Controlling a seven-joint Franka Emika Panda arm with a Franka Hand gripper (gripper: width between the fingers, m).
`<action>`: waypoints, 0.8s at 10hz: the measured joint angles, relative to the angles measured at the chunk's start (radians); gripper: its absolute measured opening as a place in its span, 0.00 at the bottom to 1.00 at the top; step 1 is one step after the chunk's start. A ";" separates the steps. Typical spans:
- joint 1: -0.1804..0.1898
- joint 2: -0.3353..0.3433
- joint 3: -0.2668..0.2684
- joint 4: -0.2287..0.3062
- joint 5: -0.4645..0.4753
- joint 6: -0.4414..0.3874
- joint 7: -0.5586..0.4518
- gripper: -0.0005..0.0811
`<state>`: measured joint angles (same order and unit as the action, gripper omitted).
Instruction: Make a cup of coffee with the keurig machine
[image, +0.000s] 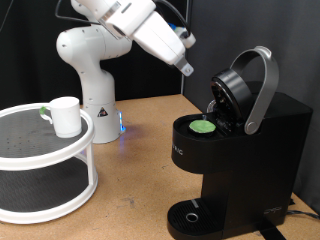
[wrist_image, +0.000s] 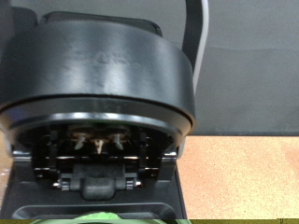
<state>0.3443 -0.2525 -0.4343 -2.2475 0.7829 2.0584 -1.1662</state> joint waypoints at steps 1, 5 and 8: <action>-0.008 -0.009 -0.005 0.013 -0.019 -0.025 0.000 0.99; -0.031 -0.025 -0.011 0.050 -0.077 -0.074 0.015 0.99; -0.031 -0.024 -0.012 0.053 -0.070 -0.086 0.013 0.99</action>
<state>0.3133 -0.2766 -0.4465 -2.1942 0.7133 1.9721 -1.1531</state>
